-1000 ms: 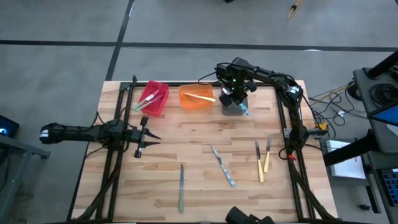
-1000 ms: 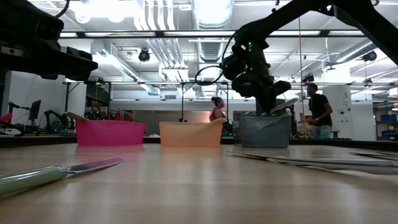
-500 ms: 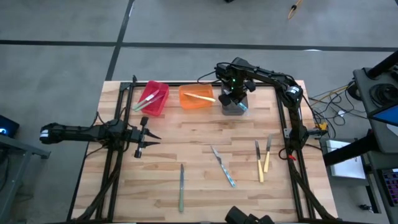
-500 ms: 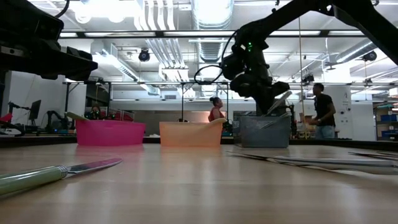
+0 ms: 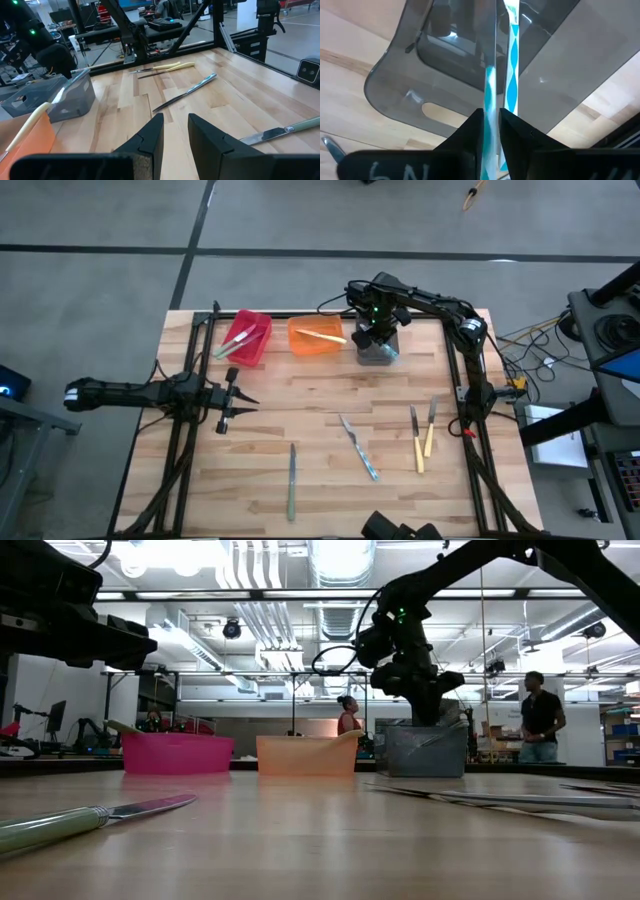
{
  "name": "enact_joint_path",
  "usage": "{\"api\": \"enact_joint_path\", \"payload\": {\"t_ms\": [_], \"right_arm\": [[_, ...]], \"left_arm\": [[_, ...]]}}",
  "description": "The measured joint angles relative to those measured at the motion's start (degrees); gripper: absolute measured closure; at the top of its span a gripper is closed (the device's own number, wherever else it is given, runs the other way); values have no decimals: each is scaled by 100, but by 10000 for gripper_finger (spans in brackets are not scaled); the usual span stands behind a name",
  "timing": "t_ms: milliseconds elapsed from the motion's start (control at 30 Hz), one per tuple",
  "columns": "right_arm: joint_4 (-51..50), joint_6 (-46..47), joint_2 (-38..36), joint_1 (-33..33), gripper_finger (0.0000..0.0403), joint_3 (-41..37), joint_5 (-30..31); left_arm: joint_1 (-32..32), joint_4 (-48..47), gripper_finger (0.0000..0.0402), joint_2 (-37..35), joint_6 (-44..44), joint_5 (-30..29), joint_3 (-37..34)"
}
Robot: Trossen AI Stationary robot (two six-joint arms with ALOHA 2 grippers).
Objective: Sort silverware by color (type)
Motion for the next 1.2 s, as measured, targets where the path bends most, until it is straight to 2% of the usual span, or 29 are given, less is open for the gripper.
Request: {"api": "enact_joint_path", "payload": {"t_ms": [533, 1200], "right_arm": [[-23, 59, -33, 0, 288, 0, 0], [-47, 92, -90, 0, 300, 0, -1]], "left_arm": [[0, -2, 331, 0, 0, 0, -1], [-1, -2, 331, 35, 0, 0, 0]]}}
